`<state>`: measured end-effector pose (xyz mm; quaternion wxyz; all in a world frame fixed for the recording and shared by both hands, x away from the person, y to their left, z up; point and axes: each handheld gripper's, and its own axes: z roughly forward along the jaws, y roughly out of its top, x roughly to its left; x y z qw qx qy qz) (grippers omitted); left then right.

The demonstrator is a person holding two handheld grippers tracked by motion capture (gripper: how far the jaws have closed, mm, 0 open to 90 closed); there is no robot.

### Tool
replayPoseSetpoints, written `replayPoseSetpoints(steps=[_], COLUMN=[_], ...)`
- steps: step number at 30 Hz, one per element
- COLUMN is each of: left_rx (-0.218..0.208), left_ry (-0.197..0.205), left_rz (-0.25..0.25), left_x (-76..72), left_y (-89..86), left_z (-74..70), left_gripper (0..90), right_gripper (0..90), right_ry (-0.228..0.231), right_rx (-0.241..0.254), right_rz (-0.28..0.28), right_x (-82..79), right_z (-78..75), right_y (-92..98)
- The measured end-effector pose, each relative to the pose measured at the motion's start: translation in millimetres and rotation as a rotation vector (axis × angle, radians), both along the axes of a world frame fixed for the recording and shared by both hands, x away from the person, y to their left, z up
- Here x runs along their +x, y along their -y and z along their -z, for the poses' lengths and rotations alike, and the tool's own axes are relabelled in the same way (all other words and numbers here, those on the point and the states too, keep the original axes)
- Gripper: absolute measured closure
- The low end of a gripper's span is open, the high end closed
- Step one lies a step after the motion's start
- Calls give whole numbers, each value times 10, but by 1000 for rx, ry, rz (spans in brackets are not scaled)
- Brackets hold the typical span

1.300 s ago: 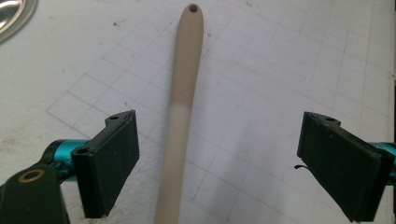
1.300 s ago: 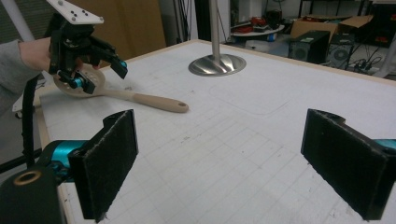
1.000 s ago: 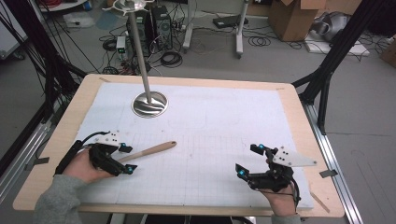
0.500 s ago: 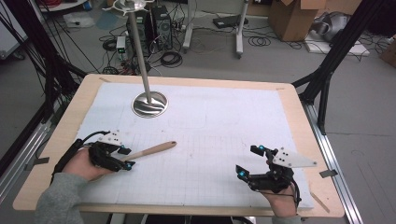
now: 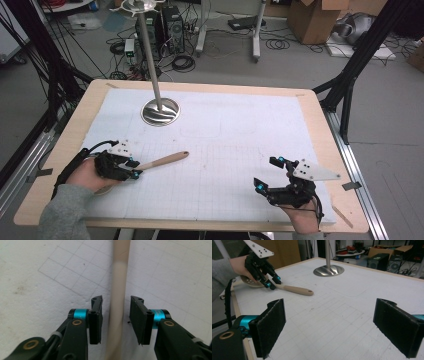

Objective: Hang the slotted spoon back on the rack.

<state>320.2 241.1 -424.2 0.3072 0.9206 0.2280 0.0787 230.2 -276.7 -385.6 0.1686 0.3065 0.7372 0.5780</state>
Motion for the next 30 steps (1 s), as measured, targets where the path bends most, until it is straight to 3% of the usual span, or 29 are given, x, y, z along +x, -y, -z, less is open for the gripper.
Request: replayPoseSetpoints(steps=[5, 14, 20, 25, 30], left_rx=[-4, -7, -66, -69, -99], left_ry=[9, 21, 8, 29, 66], left_rz=[-2, -13, -53, -76, -95], left_x=[-17, -41, -68, -115, -195], left_y=[2, 1, -74, -128, -194], left_z=[6, 6, 2, -40, -125], left_gripper=[749, 761, 773, 773, 773], right_gripper=[98, 98, 98, 98, 98], right_ry=[1, 3, 3, 5, 12], right_rx=[-5, -8, -7, -7, -5], right_rz=[-3, -6, -15, -29, -47], right_x=[5, 18, 45, 78, 116], right_z=[1, -2, -3, -14, -26], right_y=[-17, -45, -75, -123, -180])
